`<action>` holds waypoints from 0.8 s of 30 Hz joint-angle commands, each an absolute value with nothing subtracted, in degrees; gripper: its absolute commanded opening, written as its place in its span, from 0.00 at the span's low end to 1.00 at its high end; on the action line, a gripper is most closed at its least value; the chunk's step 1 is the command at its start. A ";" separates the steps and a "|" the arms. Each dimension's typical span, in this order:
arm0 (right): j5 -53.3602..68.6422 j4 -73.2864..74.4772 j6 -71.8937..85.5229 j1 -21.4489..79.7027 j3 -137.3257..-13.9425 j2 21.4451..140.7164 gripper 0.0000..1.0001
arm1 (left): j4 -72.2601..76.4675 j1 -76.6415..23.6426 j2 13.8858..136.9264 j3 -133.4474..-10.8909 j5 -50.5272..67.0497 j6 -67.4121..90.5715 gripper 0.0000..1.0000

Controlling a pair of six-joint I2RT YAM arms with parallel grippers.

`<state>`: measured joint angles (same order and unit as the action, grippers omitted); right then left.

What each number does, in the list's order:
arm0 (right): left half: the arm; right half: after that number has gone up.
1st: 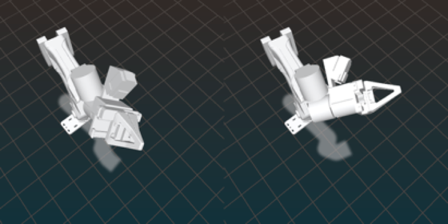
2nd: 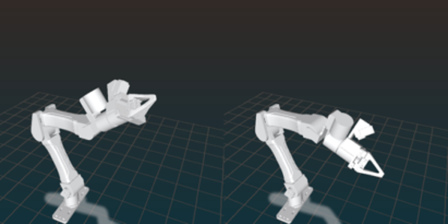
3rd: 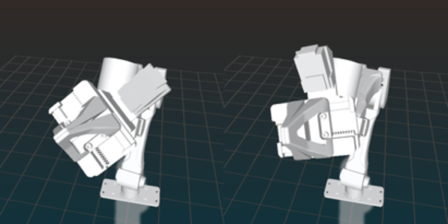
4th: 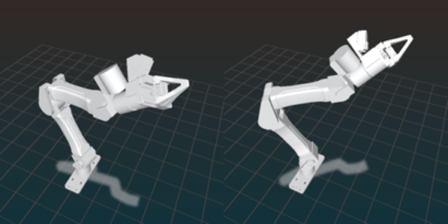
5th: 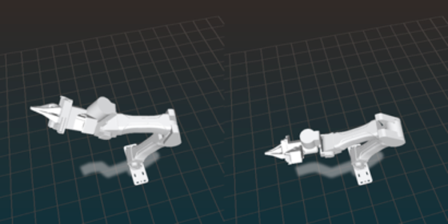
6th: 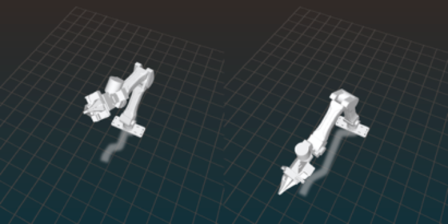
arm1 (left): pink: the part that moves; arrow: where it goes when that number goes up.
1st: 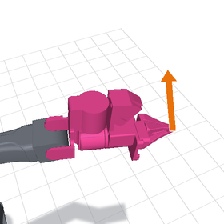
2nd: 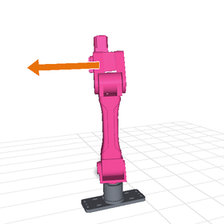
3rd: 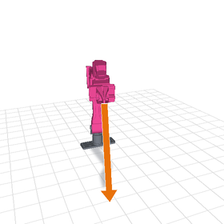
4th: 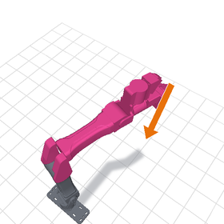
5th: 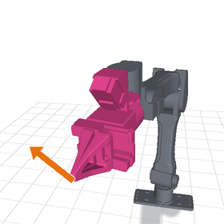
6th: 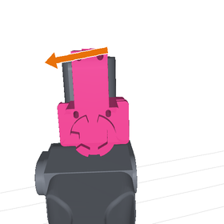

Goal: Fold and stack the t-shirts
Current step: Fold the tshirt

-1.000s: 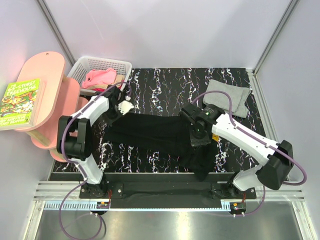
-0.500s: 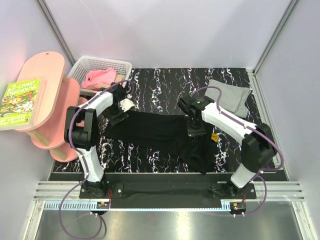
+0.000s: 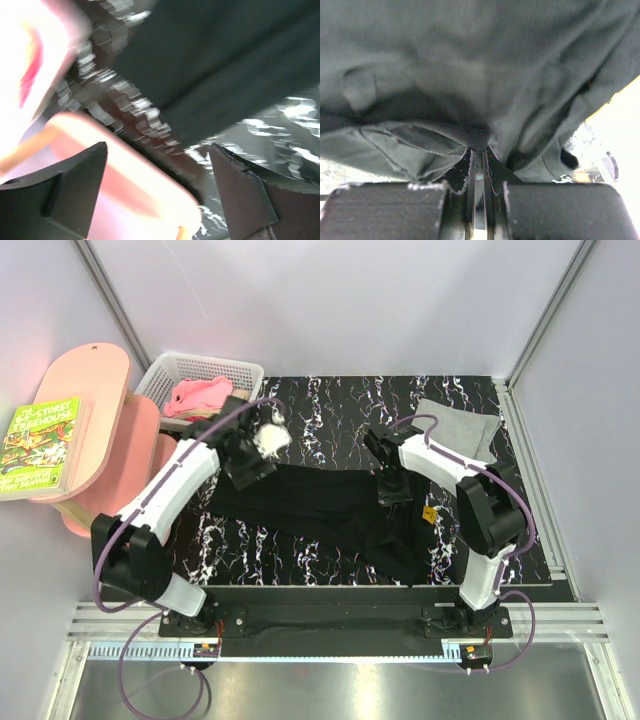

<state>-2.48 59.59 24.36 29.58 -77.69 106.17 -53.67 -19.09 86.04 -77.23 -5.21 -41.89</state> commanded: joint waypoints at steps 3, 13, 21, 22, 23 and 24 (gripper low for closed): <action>-0.79 56.43 22.85 27.86 -82.44 110.74 0.13 | -53.45 -20.65 96.58 -69.96 -0.35 -40.34 0.83; -5.69 55.98 24.87 23.12 -89.19 112.24 0.79 | -50.80 -20.39 103.18 -71.19 -2.11 -40.69 0.80; 3.15 56.51 27.24 24.43 -82.99 92.68 1.00 | -50.19 -18.63 100.81 -68.64 -1.67 -41.40 0.79; 6.82 55.90 27.77 24.87 -79.23 90.64 1.00 | -50.19 -18.37 100.90 -68.64 -1.67 -41.40 0.79; 8.86 55.12 28.47 25.83 -77.01 88.53 1.00 | -50.10 -17.85 100.99 -68.64 -1.58 -41.31 0.79; 10.70 54.41 29.43 26.45 -74.90 84.68 1.00 | -50.01 -17.67 101.25 -68.73 -1.58 -41.31 0.79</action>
<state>0.89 55.11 26.20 23.59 -81.73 96.42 -51.00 -18.96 103.39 -68.84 -2.15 -40.93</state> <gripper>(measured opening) 0.994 0.788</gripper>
